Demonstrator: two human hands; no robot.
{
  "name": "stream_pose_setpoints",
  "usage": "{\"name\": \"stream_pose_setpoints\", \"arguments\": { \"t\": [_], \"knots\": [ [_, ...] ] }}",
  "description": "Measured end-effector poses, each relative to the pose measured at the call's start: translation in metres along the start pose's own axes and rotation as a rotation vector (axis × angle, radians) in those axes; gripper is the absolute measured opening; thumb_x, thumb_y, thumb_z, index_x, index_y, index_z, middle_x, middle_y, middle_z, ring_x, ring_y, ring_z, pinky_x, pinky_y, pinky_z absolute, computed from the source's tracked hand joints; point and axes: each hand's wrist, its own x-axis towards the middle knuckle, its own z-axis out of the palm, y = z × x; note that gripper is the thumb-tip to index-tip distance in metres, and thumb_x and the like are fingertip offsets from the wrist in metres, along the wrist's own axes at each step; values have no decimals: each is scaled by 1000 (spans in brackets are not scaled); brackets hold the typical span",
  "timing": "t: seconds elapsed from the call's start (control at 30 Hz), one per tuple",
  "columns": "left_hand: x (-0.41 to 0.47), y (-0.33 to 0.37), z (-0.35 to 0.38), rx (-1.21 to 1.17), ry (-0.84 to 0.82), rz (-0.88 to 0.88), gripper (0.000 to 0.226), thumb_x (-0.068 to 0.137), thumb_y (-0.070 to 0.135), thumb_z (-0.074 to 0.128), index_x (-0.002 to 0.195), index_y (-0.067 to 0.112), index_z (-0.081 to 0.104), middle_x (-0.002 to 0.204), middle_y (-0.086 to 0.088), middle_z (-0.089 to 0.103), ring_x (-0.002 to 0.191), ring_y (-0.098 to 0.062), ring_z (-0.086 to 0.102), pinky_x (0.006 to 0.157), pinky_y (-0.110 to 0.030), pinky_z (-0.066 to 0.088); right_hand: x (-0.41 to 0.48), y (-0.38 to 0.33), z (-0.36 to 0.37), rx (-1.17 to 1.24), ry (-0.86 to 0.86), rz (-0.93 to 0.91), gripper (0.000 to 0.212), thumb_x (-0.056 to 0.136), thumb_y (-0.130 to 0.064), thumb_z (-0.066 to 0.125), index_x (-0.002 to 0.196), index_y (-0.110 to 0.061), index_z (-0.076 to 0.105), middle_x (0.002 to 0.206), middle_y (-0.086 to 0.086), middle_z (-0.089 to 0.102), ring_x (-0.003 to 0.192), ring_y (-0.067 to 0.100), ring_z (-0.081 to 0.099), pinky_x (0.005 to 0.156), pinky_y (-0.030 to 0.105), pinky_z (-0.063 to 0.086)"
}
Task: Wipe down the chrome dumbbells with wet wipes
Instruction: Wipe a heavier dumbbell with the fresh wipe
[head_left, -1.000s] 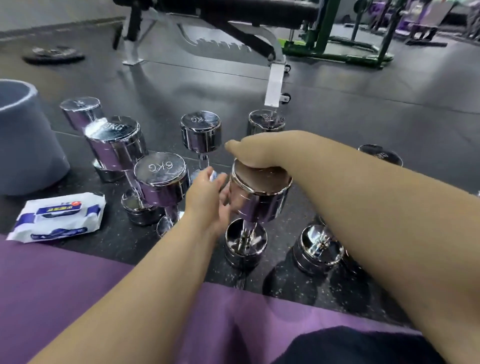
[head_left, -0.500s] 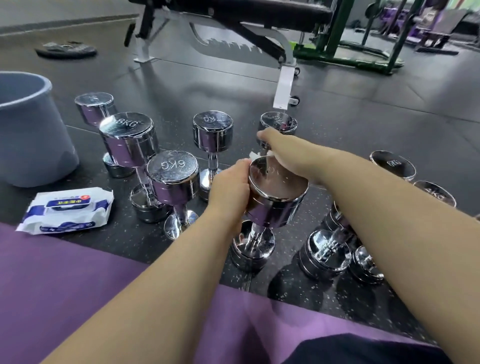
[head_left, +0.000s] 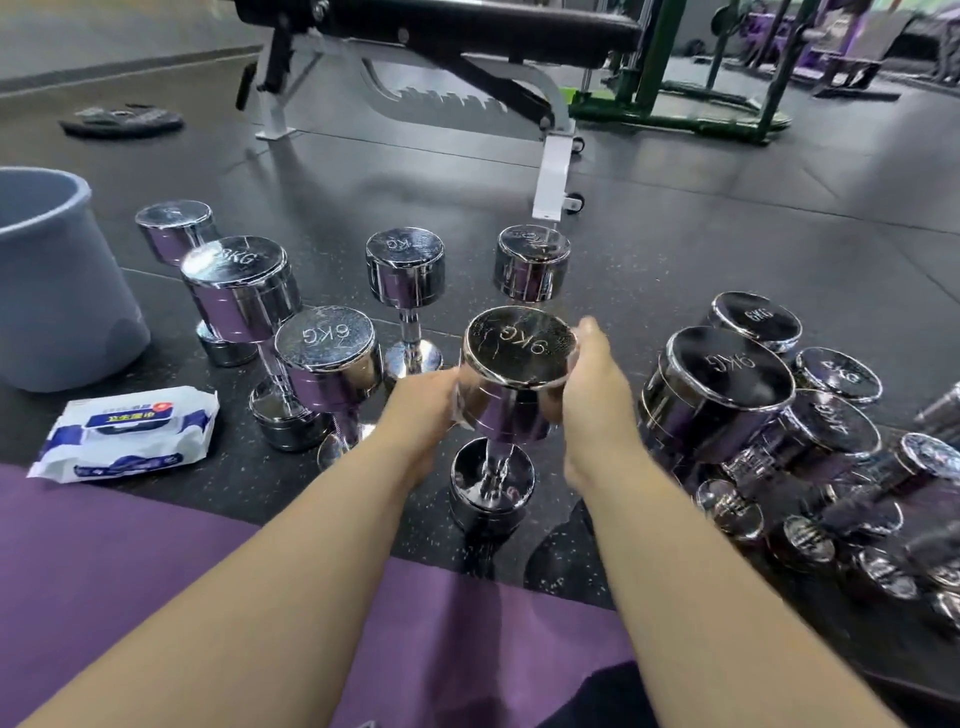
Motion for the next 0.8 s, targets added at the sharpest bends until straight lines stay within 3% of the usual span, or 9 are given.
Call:
{"name": "stream_pose_setpoints", "arguments": {
  "t": [0.07,0.13,0.27,0.4,0.47,0.57,0.63,0.7,0.8],
  "knots": [
    [-5,8,5,-141,49,-7,20,79,-9,51,75,3,67,66,-8,64,57,-16,53,45,-15,40,-5,22,5,70,37,28,71,78,-75,34,128,-31,58,125,-9,65,118,13,57,104,39,42],
    [-8,15,9,-290,127,13,24,85,-7,47,85,9,65,72,-9,66,54,-16,59,44,-19,43,-5,24,8,139,52,59,80,70,-80,34,131,-33,57,127,-6,64,122,18,57,106,43,41],
    [-19,23,16,-439,181,18,32,91,-7,44,89,12,70,59,-3,65,46,-15,56,38,-16,40,-4,26,12,182,31,74,75,70,-82,35,127,-39,58,123,-11,66,118,17,59,104,48,44],
    [-13,41,11,-400,231,209,23,99,9,52,100,20,72,96,1,74,81,-11,67,65,-21,54,-1,31,13,263,44,91,60,81,-76,37,114,-34,65,105,-11,69,103,13,65,93,40,53],
    [-21,30,13,-361,195,149,25,98,5,51,92,20,70,84,2,73,66,-10,63,53,-18,50,0,31,13,329,32,94,55,89,-68,38,113,-27,66,101,-6,69,92,11,66,77,28,57],
    [-35,15,24,-350,161,102,37,90,-11,39,75,13,62,60,5,66,54,-12,57,44,-15,45,-2,28,14,317,-7,73,70,78,-75,38,122,-27,63,112,1,70,102,18,67,78,36,57],
    [-30,20,28,-384,250,180,35,96,-3,41,86,19,67,78,6,70,68,-9,62,57,-15,49,0,30,17,307,0,73,74,74,-79,37,123,-29,62,115,3,70,105,21,67,80,38,56],
    [-26,26,26,-406,296,212,34,96,5,44,92,29,69,95,8,71,81,-7,64,70,-18,50,-2,30,17,300,8,76,77,71,-83,37,123,-31,62,116,1,70,109,25,66,92,47,54],
    [-43,12,26,-318,244,132,36,87,-7,37,76,14,63,62,8,63,57,-7,55,55,-17,45,-6,29,18,298,8,85,81,67,-87,37,126,-36,59,121,-4,67,113,26,63,91,48,53]
  ]
}}
